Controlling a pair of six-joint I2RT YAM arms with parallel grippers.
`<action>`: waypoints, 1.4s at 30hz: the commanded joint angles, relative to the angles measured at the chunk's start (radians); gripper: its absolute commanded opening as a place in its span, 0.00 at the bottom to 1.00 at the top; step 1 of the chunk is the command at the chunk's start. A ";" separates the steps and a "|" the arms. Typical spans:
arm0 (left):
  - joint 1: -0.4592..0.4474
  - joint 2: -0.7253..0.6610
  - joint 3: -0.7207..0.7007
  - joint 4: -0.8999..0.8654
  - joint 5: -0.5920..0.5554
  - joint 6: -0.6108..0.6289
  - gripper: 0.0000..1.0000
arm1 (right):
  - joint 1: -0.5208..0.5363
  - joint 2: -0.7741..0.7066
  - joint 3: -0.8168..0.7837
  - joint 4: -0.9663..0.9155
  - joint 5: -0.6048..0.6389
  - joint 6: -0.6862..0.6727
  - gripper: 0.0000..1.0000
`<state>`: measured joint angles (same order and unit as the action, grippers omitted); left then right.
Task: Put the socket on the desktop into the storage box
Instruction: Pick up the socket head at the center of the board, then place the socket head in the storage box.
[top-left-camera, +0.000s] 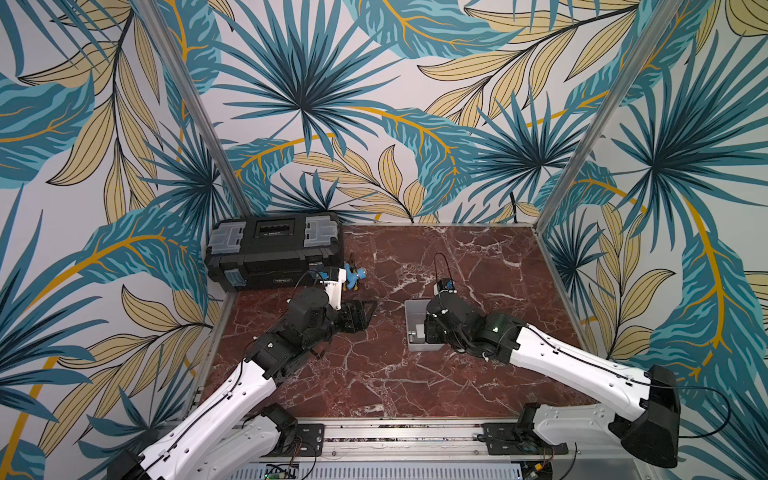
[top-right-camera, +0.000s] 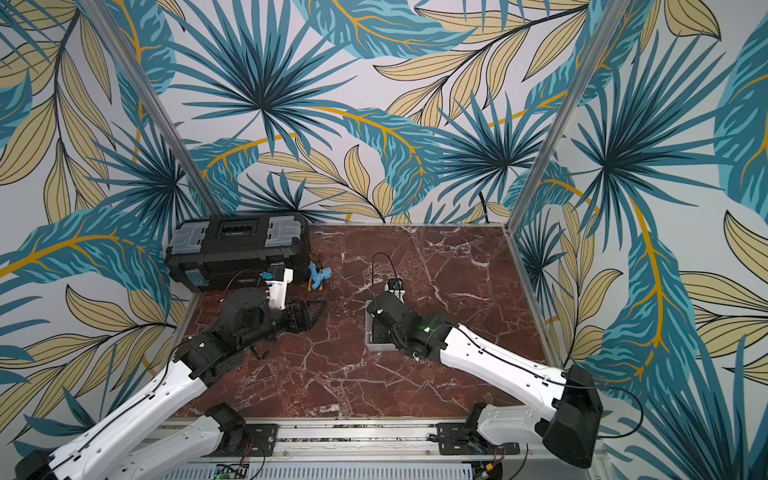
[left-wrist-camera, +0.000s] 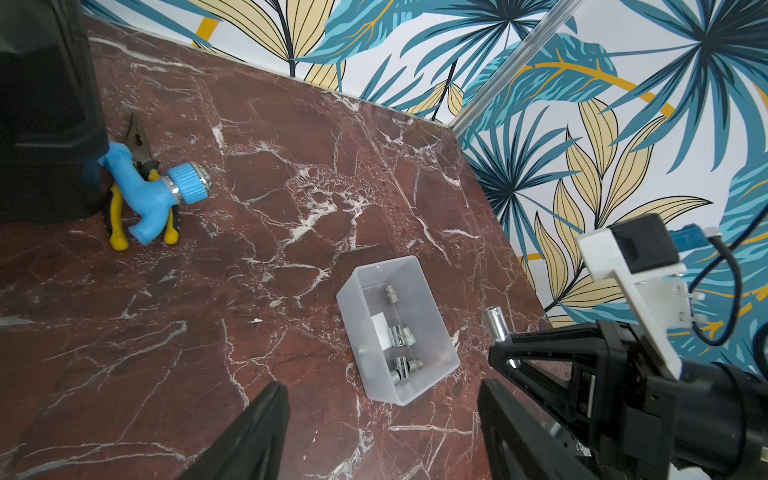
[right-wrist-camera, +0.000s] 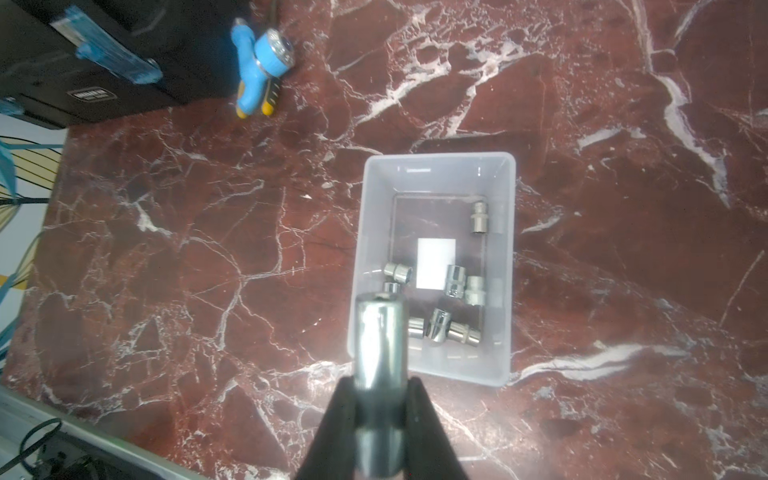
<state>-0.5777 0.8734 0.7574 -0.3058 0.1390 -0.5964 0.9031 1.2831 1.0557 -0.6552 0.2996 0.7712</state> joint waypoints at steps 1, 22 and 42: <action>0.000 0.032 -0.021 0.033 0.015 0.044 0.76 | -0.028 0.045 0.033 -0.024 -0.017 -0.013 0.00; -0.058 0.195 -0.054 0.155 0.004 0.014 0.71 | -0.141 0.186 0.072 0.034 -0.073 -0.057 0.00; -0.060 0.214 -0.071 0.148 -0.012 0.020 0.71 | -0.159 0.354 0.084 0.094 -0.073 -0.058 0.00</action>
<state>-0.6346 1.0813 0.6918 -0.1703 0.1272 -0.5823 0.7448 1.6276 1.1355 -0.5785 0.2295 0.7250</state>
